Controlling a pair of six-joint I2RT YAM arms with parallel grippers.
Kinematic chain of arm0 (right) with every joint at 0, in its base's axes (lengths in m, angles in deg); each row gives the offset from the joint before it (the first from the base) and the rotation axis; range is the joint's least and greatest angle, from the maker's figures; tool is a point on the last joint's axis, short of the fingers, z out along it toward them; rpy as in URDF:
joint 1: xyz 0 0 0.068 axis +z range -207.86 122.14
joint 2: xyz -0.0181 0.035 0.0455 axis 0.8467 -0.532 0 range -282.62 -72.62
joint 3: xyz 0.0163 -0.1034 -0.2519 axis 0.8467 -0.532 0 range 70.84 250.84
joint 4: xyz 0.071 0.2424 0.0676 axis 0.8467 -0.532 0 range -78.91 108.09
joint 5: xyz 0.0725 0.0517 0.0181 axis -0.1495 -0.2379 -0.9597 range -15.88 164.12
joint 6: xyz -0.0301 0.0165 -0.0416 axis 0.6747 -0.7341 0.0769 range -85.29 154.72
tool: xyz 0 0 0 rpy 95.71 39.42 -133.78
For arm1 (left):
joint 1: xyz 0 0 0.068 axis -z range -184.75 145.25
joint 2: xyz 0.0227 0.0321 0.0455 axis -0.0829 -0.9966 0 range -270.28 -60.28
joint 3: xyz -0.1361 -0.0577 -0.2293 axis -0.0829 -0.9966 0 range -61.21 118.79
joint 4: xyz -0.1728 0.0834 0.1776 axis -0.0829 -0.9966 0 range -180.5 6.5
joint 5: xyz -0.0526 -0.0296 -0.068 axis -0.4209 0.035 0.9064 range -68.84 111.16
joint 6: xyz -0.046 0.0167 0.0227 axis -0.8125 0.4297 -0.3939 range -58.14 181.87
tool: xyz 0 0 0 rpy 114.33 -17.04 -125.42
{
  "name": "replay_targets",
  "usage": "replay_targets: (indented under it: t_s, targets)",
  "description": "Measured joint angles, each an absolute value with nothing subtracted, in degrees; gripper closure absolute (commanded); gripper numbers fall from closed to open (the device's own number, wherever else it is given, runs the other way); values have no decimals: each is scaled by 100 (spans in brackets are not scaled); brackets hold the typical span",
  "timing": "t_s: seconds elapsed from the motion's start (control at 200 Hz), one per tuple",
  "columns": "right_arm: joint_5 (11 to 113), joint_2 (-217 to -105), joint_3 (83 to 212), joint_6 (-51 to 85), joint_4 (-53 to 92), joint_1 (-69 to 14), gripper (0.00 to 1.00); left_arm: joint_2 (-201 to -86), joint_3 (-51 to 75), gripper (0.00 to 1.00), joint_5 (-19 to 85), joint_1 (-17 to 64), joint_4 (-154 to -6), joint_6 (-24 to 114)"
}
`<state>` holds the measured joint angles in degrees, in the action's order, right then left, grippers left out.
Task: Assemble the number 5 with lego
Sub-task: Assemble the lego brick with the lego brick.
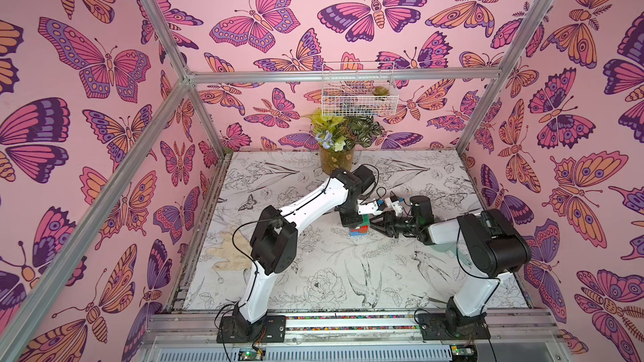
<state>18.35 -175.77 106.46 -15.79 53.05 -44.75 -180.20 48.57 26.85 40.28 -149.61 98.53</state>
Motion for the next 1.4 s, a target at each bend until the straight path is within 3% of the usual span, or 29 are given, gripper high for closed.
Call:
replay_targets:
  t_s: [1.397]
  targets:
    - [1382,-18307,10504,-2250,6746,-4373,61,-18131,4951,100,2576,4028,-14961,9938]
